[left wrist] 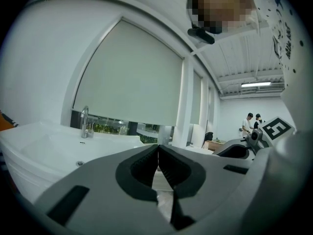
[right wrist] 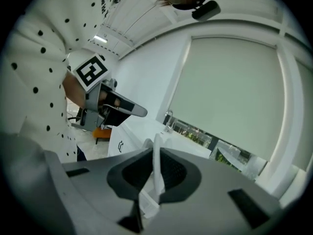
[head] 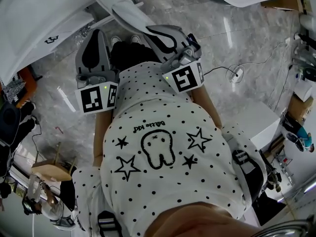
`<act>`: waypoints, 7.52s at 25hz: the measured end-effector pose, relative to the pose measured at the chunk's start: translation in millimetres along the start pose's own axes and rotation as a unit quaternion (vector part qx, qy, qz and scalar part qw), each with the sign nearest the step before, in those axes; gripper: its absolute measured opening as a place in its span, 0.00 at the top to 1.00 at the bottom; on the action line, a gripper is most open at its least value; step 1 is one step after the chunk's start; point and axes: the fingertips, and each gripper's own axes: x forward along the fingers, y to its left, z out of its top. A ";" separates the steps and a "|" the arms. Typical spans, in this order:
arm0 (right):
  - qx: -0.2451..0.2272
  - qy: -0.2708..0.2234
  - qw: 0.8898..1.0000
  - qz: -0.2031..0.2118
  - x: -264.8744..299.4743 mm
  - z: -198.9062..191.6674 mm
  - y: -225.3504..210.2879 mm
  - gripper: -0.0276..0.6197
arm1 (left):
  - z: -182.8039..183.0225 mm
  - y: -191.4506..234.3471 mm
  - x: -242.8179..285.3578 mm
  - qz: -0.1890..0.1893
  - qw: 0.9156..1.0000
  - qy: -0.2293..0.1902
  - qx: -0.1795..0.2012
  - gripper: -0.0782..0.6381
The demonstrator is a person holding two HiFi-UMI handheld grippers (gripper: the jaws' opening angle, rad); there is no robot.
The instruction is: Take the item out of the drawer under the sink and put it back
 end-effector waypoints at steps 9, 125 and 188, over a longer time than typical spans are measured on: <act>-0.021 0.013 0.999 0.022 -7.0 -1.5 9.2 0.89 | -4.5 6.0 -3.2 0.002 1.000 0.004 -0.010 0.88; -0.188 0.158 0.961 0.131 256.5 -216.1 92.6 0.88 | -83.2 44.9 -12.3 0.096 0.991 0.075 -0.058 0.88; 0.298 0.073 0.949 0.068 205.8 -120.6 32.9 0.94 | -4.5 47.2 -34.2 0.066 0.998 0.006 -0.023 0.88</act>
